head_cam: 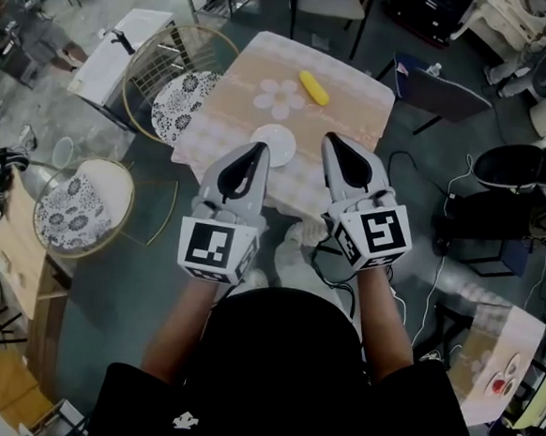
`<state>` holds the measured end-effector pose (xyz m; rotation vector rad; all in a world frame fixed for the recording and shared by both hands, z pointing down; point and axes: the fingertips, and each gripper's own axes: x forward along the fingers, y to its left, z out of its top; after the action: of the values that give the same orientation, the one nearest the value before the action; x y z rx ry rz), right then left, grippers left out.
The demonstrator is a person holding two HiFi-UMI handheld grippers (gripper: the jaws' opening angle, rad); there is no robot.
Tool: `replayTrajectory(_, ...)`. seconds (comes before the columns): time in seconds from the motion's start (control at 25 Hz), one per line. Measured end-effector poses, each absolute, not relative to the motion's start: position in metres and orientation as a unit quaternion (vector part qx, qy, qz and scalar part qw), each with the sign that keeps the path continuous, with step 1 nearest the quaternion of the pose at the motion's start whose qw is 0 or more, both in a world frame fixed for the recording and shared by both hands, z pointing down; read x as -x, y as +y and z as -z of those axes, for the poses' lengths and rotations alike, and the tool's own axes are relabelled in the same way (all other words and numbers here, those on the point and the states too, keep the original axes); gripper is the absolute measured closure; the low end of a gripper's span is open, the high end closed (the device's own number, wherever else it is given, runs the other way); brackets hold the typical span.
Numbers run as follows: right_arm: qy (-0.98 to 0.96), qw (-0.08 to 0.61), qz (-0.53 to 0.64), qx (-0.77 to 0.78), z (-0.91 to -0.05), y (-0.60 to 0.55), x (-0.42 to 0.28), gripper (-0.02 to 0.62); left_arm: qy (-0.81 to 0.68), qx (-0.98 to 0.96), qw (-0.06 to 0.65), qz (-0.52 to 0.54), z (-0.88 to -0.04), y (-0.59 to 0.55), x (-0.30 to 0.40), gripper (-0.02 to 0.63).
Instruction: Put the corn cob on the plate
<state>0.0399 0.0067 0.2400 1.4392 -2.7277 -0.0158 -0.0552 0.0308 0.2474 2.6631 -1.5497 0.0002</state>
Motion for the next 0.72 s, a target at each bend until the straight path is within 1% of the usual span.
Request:
replayTrajectory(0.28,-0.889,0.02,0.001,-0.458,-0.24,-0.038,-0.05,0.593,-0.508,-0.861,0.029,0.002,-0.245,-0.01,0.044,0.598)
replayTrajectory(0.72,-0.893,0.025,-0.014,-0.449,-0.255,-0.1,-0.071,0.594,-0.519,-0.854,0.033,-0.008,-0.253,-0.067,0.026,0.598)
